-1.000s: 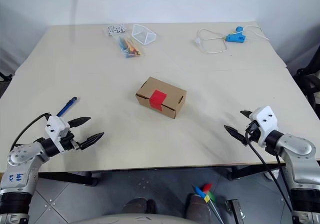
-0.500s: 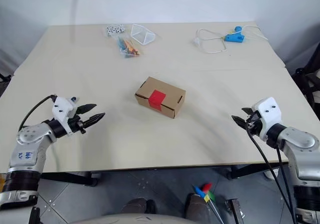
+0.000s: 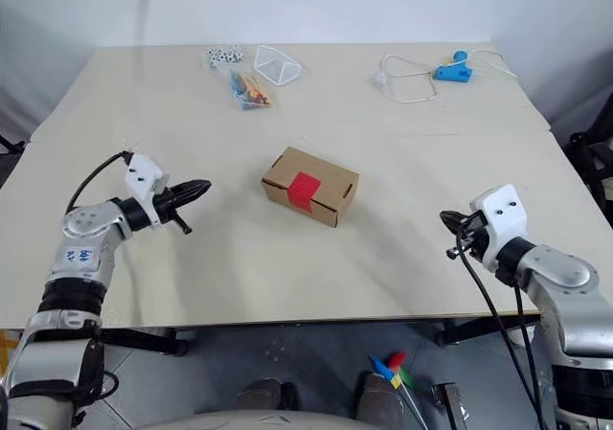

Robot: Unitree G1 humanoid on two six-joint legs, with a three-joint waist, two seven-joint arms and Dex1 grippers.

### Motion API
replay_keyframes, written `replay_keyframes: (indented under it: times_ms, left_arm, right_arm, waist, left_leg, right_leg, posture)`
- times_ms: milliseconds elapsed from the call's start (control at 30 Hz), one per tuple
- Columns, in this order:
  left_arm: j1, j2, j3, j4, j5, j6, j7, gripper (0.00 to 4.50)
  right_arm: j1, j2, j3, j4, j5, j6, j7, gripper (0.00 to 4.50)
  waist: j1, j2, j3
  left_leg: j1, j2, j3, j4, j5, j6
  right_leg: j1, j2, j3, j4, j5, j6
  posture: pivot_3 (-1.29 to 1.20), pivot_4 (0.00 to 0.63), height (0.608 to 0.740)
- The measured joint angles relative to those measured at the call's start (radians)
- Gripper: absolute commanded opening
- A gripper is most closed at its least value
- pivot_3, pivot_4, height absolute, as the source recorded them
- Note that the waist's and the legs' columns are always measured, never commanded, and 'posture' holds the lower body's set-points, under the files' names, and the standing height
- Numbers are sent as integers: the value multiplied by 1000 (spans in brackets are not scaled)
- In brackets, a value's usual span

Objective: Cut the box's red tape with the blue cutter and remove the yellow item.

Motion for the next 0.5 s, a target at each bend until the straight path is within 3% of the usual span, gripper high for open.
replay_keyframes:
  times_ms: [100,333,500]
  left_arm:
    - [-93,-44,-26,144,14,-23,-52,8]
    - [-265,-156,-87,373,79,-107,-109,8]
    - [-329,-196,-88,484,119,-149,-66,8]
  right_arm:
    - [-1,42,16,-39,1,42,-42,0]
    - [-168,104,168,-22,-16,131,-94,0]
    - [-347,165,282,166,-90,147,-114,0]
  waist:
    - [0,-1,1]
    - [-6,-3,2]
    - [-12,-4,2]
  left_leg:
    - [-1,0,3,1,0,0]
    - [-6,0,5,8,0,1]
    - [-17,0,7,13,1,1]
  right_leg:
    - [0,0,0,1,0,0]
    - [-4,0,1,4,0,0]
    - [-15,0,1,9,0,0]
  posture:
    - [0,150,740]
    - [0,150,740]
    - [0,150,740]
